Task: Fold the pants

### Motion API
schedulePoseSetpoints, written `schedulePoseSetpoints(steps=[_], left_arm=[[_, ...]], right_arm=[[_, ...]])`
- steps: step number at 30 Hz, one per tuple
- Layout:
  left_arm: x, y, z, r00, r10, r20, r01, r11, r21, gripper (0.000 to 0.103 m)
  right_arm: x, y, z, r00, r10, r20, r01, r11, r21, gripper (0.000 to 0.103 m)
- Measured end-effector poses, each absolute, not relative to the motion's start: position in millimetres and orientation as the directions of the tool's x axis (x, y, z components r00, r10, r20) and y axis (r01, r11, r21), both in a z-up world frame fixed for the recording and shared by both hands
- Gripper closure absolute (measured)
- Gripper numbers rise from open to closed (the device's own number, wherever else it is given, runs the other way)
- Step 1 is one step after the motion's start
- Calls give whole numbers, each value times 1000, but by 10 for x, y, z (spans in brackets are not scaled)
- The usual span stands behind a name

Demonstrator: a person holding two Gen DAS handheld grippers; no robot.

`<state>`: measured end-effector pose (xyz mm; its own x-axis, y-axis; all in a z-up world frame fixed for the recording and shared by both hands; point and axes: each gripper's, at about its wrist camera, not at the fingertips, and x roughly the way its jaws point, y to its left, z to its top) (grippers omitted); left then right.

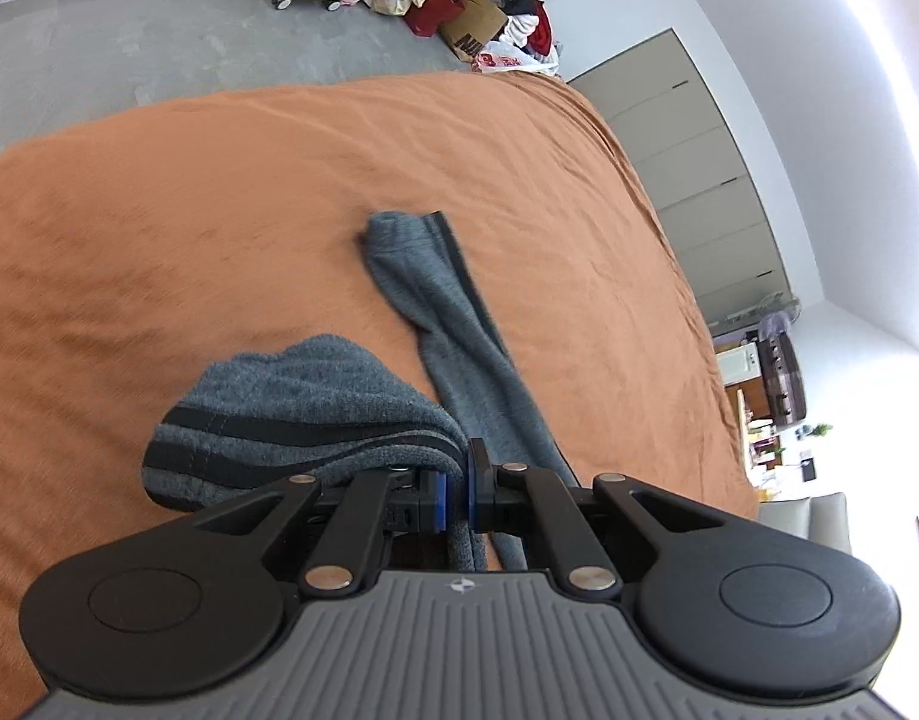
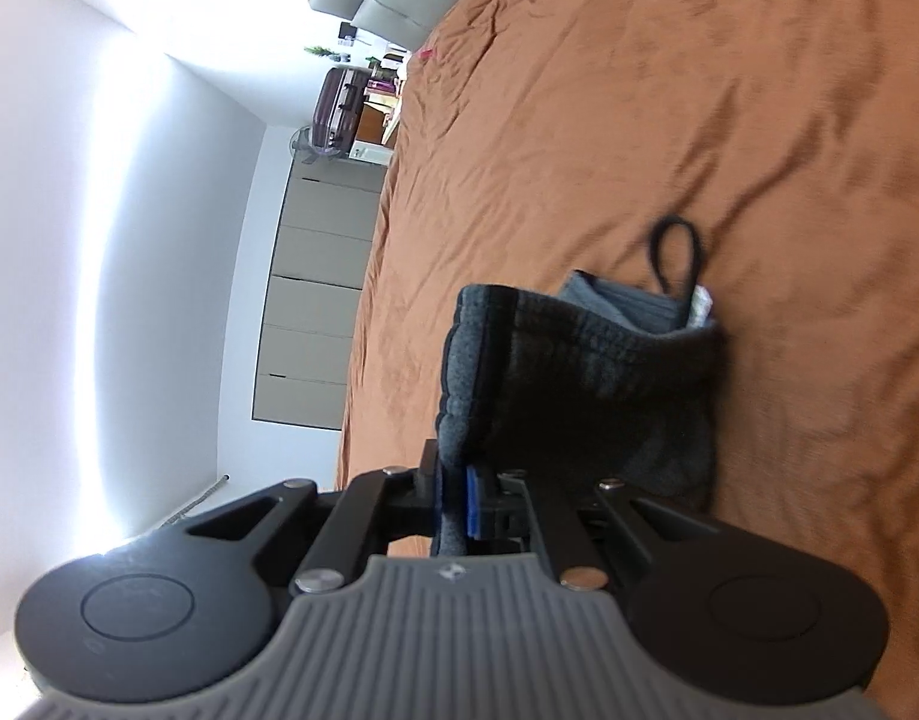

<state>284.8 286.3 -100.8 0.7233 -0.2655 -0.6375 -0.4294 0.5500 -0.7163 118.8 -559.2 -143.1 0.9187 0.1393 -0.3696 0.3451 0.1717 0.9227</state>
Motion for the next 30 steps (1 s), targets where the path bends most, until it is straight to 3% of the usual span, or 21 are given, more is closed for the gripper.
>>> schedulePoseSetpoints(steps=[18,30], left_arm=[[4392,2480,-1184,595,-294,-748,-546,536,-644,97],[5134,2257,-1534,435,-263,-861,-628,597,-499,97]], right_arm=[[2419,-5790,-1527,883,107,-458,449,97,888,100],[3062,-5855,-1812,826,119,-552,543,95,834,100]])
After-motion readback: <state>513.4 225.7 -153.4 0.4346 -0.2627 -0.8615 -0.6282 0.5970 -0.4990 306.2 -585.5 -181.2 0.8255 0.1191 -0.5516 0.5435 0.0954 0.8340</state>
